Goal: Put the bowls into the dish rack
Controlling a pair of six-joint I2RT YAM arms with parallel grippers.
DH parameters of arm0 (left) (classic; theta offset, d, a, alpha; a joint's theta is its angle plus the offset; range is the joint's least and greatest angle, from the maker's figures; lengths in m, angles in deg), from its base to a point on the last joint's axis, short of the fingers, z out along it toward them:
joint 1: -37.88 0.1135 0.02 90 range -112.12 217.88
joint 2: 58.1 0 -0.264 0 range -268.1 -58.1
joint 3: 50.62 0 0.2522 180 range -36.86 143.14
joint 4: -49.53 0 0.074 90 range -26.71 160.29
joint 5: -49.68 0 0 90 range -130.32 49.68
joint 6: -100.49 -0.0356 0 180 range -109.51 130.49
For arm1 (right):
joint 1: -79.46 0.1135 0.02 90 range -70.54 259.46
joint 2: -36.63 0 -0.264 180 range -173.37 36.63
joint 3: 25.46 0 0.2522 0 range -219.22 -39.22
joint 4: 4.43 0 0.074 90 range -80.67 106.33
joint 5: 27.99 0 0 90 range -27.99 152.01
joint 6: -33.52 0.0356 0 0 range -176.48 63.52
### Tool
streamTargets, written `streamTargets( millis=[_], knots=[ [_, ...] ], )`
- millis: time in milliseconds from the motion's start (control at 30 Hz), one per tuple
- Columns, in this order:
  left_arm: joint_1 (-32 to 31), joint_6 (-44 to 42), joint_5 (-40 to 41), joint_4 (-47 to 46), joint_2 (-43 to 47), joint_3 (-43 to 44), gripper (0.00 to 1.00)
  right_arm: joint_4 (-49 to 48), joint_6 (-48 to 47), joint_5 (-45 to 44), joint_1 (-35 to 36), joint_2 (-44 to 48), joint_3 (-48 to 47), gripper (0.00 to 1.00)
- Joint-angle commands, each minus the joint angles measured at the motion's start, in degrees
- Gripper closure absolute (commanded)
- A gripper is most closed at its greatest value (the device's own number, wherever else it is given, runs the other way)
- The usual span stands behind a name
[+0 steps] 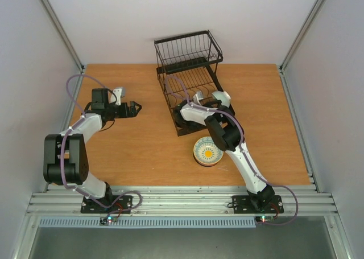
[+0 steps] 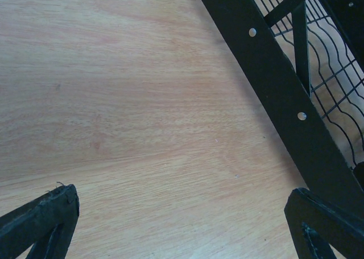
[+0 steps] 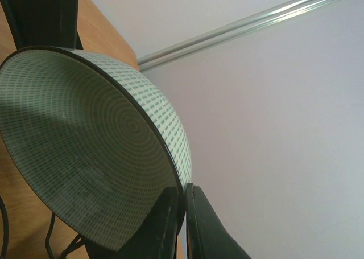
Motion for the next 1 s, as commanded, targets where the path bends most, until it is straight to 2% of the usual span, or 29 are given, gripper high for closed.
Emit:
streamTargets(
  millis=[0, 600, 967],
  knots=[
    [0.1, 0.3, -1.0, -0.1, -0.5, 1.8, 0.01, 9.2, 2.1, 3.9, 4.1, -2.1, 1.5, 0.95],
    [0.1, 0.0, -0.1, -0.1, -0.3, 1.9, 0.01, 9.3, 0.9, 5.6, 6.0, 0.2, 1.3, 0.96],
    [0.0, -0.2, -0.1, 0.0, -0.8, 2.1, 0.01, 9.4, 1.8, 10.4, 6.9, -0.2, 3.2, 0.95]
  ],
)
